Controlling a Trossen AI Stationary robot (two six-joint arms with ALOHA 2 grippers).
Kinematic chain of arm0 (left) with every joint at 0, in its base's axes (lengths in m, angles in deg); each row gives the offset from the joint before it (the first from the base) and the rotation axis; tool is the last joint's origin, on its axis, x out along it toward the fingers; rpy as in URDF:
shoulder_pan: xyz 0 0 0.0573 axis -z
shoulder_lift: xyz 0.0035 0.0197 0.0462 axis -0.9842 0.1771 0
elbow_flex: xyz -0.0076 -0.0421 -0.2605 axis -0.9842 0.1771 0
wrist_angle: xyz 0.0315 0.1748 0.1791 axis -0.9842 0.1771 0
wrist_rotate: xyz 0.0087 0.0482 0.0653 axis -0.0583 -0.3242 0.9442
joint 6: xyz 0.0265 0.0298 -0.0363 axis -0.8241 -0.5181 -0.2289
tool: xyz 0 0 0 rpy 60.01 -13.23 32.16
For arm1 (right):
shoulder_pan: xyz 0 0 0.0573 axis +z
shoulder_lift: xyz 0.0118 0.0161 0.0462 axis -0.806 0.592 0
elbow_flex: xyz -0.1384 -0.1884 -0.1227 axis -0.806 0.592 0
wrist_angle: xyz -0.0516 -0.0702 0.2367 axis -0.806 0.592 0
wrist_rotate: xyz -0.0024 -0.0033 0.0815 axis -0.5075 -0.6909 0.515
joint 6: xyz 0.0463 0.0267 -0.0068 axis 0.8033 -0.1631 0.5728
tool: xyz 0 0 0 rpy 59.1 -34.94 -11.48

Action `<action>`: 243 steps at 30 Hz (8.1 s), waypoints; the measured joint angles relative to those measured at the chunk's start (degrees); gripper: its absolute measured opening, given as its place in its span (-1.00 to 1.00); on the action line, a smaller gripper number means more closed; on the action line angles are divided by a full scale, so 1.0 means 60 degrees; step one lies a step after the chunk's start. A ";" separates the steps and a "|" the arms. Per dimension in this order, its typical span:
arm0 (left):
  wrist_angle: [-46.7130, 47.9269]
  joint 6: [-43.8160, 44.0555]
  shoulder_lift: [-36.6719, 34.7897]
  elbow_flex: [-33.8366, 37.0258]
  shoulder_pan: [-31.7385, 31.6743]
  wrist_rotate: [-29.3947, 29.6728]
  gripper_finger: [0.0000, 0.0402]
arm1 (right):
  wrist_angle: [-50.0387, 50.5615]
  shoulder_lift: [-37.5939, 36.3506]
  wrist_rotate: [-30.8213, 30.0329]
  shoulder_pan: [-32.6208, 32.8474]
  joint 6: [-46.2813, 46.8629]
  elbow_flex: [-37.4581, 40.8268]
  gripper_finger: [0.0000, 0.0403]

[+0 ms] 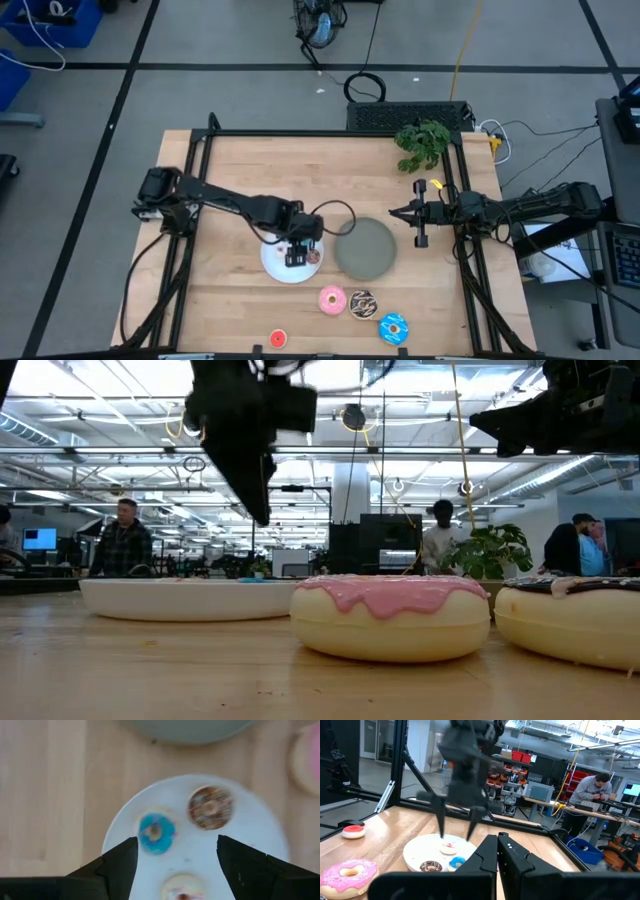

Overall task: Pick & Place donuts
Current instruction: Put the small orange donut on the white plate

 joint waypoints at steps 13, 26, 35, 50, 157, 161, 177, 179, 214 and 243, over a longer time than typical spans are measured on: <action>0.1612 0.1914 -0.0025 -0.2891 0.2478 0.0790 0.35 | 0.0000 0.0000 0.0004 -0.0002 0.0007 0.0001 -1.00; 0.1776 0.2639 -0.0015 -0.2957 0.4488 0.1376 0.35 | -0.0095 0.0000 0.0007 0.0000 0.0073 0.0000 -1.00; 0.1790 0.3754 -0.0015 -0.2957 0.4730 0.1372 0.35 | -0.0213 -0.0004 0.0007 -0.0002 0.0065 0.0002 -1.00; 0.0791 0.3409 0.0887 -0.2932 0.4664 0.0917 0.35 | -0.0217 -0.0004 0.0011 -0.0001 0.0040 0.0001 -1.00; -0.1155 0.5115 0.3195 -0.1460 0.5625 -0.0938 -0.05 | -0.0437 0.0138 0.0050 -0.0001 0.1042 0.0003 -1.00; -0.1156 0.4946 0.3209 -0.1455 0.5532 -0.1188 -0.51 | -0.0433 0.0138 0.0051 -0.0004 0.1042 0.0001 -1.00; -0.0401 0.3383 0.2380 -0.2107 0.5110 -0.1305 -0.96 | -0.0433 0.0138 0.0047 -0.0002 0.1042 0.0001 -1.00; -0.0031 0.3238 0.2050 -0.2412 0.5007 -0.1113 -0.93 | -0.0433 0.0140 0.0042 -0.0002 0.1038 0.0000 -1.00; 0.1422 0.0357 0.0437 -0.0249 0.1589 -0.1048 -0.96 | -0.0433 0.0142 0.0011 -0.0002 0.0785 0.0000 -1.00; -0.0999 0.0758 0.0437 0.1813 0.1168 -0.1859 0.07 | -0.0645 0.0146 0.0011 0.0000 0.0601 0.0000 -1.00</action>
